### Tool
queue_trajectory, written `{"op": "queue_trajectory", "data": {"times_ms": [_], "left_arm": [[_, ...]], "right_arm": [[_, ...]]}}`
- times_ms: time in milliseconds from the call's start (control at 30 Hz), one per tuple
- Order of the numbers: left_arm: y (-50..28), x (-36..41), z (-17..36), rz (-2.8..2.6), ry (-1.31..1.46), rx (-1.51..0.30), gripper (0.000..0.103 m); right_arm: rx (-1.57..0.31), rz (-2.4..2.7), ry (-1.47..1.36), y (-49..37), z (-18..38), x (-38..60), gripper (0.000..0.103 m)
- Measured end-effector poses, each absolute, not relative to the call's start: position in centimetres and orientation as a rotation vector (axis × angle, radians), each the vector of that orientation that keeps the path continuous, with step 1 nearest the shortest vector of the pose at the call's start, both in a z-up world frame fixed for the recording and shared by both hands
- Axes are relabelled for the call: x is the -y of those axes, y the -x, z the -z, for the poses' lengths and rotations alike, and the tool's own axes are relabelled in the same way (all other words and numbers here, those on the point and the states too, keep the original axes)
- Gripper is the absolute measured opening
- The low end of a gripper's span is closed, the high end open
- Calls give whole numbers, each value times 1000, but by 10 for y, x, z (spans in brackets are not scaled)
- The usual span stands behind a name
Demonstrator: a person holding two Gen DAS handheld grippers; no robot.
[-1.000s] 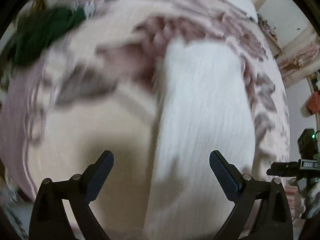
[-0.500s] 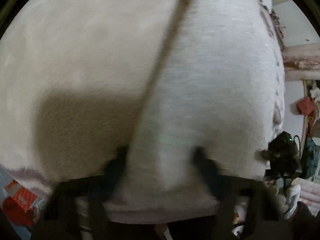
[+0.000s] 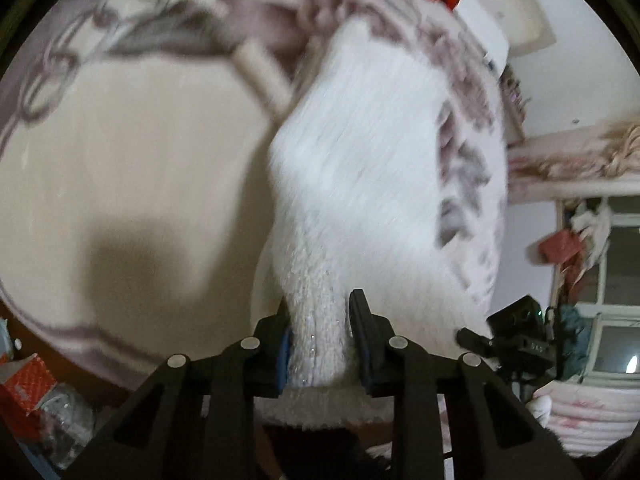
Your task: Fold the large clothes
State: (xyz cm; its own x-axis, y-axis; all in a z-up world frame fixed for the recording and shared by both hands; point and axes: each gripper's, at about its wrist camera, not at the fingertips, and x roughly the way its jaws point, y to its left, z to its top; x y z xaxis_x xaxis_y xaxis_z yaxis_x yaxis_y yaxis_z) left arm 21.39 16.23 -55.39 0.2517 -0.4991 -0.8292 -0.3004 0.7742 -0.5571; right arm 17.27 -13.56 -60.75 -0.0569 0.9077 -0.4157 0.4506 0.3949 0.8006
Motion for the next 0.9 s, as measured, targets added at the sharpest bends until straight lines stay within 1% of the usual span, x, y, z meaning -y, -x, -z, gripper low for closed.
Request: {"op": "queue_trajectory", "data": {"times_ms": [67, 133, 267, 333, 500, 600, 700, 767, 800, 833, 900], "left_arm": [[-241, -165, 537, 156, 719, -1288, 24], [-261, -166, 532, 142, 711, -1251, 23], [-298, -184, 536, 149, 740, -1215, 23], [-328, -190, 540, 158, 749, -1211, 23], [-421, -197, 549, 189, 728, -1228, 23], [-472, -192, 560, 145, 623, -1338, 25], [-508, -183, 567, 141, 552, -1414, 27], [-519, -188, 562, 151, 561, -1403, 33], [-523, -194, 555, 141, 555, -1366, 42], [-525, -201, 546, 130, 553, -1326, 57], [-527, -217, 532, 120, 576, -1272, 75]], "right_arm": [[-1631, -621, -1214, -199, 584, 140, 23], [-1590, -658, -1205, -227, 561, 150, 23], [-1545, -674, -1213, -277, 541, 154, 23], [-1539, -672, -1209, -300, 535, 163, 23], [-1521, -603, -1261, -385, 546, 165, 22], [-1520, -539, -1305, -441, 570, 173, 22], [-1565, -469, -1334, -484, 595, 171, 22], [-1598, -432, -1374, -503, 610, 170, 22], [-1603, -420, -1391, -505, 616, 169, 22], [-1608, -408, -1403, -510, 620, 169, 22], [-1617, -396, -1407, -508, 629, 175, 22]]}}
